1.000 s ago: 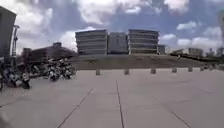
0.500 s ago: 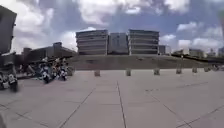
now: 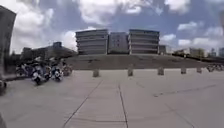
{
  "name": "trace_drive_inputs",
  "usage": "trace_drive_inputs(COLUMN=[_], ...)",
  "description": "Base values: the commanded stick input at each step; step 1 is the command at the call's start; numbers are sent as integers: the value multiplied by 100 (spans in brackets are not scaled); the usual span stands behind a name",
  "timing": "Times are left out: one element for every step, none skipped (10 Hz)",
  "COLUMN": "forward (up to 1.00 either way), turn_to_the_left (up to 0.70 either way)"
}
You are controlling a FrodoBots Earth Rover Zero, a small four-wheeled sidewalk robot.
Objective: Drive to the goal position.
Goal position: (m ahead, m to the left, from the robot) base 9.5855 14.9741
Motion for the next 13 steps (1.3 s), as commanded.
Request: trace_drive_inputs(forward=[100,100,100,100,100,100,100,100,100,100,100,100,100], turn_to_the_left=[-26,-28,-27,-27,-18,-7,0,-14,-26,0,-4,-20,-9])
